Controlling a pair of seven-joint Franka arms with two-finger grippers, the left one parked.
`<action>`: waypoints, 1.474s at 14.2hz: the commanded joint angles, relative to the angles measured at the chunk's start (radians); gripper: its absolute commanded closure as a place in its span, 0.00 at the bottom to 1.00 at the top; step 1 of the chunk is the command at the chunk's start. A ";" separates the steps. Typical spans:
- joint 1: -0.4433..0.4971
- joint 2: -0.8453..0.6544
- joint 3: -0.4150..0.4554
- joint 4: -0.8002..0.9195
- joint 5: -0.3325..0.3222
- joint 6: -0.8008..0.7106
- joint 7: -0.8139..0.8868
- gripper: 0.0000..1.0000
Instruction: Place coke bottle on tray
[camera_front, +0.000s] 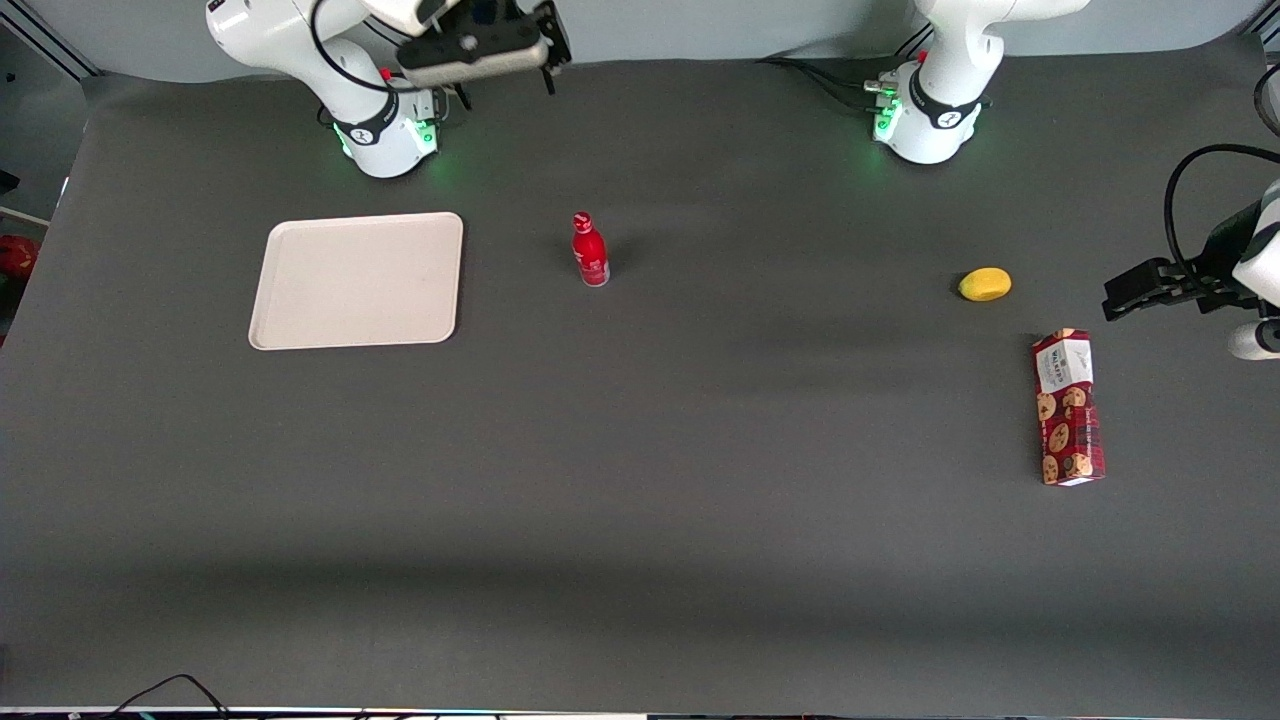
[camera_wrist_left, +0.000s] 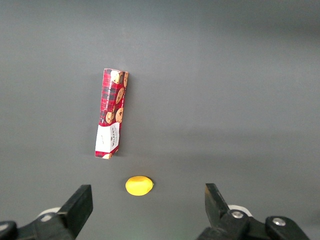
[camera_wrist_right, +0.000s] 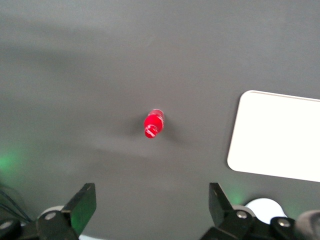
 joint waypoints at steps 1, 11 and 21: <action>0.006 0.002 0.031 -0.199 0.017 0.210 -0.011 0.00; 0.007 0.062 0.132 -0.653 0.003 0.865 0.060 0.00; 0.003 0.157 0.132 -0.709 -0.040 0.948 0.061 0.02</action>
